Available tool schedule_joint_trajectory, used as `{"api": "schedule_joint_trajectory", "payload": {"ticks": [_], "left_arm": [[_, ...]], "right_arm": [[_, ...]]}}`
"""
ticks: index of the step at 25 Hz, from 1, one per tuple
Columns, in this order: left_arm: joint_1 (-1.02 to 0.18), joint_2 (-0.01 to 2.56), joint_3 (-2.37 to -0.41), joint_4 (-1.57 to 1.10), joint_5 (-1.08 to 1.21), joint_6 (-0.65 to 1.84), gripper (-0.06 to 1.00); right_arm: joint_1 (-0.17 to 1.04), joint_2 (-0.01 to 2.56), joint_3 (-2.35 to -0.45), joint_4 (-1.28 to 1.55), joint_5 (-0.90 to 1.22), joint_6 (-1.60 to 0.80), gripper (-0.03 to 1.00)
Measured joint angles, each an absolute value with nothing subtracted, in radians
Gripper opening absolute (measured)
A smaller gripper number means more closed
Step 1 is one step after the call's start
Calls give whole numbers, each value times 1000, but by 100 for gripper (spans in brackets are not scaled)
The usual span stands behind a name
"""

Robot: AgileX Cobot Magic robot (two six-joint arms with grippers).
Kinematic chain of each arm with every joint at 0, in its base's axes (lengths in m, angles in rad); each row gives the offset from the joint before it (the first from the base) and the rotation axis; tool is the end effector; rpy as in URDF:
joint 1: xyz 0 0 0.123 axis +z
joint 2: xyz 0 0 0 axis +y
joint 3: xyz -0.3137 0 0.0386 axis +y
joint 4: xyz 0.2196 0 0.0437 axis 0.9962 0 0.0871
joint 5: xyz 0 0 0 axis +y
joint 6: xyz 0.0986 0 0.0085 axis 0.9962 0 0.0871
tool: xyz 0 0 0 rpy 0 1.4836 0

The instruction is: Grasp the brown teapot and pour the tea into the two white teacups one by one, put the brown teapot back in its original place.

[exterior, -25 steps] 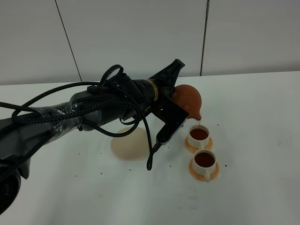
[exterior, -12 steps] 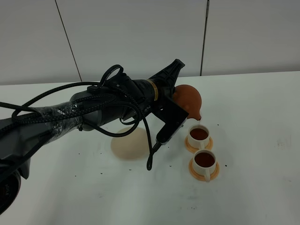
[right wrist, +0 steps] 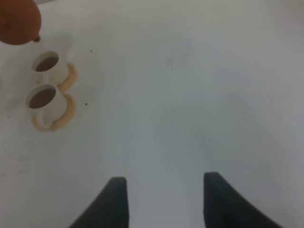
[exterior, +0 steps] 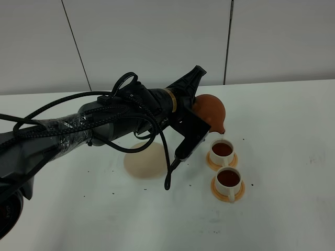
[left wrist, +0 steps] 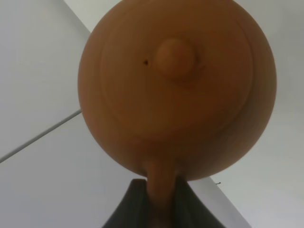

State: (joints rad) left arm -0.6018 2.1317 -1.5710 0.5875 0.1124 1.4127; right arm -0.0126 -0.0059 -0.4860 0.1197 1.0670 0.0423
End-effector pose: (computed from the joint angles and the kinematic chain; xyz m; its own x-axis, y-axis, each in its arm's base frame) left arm 0.4091 -0.2734 0.2352 0.6583 0.6502 0.3793 0.1873 -0.6295 0.7541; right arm -0.0538 0.0110 0.2560 -0.4717 0.1055 -0.8754 -0.0329 0.9900 0.1371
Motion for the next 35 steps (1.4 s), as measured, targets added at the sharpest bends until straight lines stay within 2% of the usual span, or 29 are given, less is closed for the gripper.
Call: {"api": "schedule_joint_trajectory", "payload": {"ticks": [24, 35], "left_arm": [[-601, 2126, -1571, 372, 205, 1394, 17], [-578, 2110, -1571, 362, 314, 1026, 17]], "right_arm": [[-13, -6, -486, 120, 1067, 42, 36], [-13, -6, -486, 125, 1067, 42, 36]]}}
